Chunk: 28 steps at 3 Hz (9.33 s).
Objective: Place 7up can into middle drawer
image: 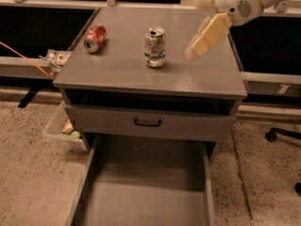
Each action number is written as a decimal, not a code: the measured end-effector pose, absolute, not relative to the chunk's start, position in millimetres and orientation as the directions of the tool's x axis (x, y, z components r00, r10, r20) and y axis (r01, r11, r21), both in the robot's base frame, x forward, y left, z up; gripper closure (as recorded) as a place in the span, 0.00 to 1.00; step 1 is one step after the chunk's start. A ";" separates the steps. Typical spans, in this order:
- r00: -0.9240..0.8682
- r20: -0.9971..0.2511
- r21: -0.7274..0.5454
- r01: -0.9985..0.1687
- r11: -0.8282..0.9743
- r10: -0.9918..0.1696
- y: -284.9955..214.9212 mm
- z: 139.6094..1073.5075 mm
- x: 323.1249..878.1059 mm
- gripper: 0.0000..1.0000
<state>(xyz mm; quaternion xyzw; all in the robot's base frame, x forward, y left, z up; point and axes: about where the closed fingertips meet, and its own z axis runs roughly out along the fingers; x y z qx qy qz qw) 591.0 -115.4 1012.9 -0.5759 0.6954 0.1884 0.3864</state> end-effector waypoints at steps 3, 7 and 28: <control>-0.082 -0.762 -0.195 -0.916 0.350 -0.642 -110.7 971.4 643.8 0.00; -0.124 -0.799 -0.135 -0.917 0.376 -0.589 -68.0 930.8 714.5 0.00; -0.140 -0.806 0.013 -0.975 0.220 -0.575 17.4 717.9 448.0 1.00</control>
Offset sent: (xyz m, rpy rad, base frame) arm 0.0604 0.0014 -0.0404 -0.0021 -0.0388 -0.1093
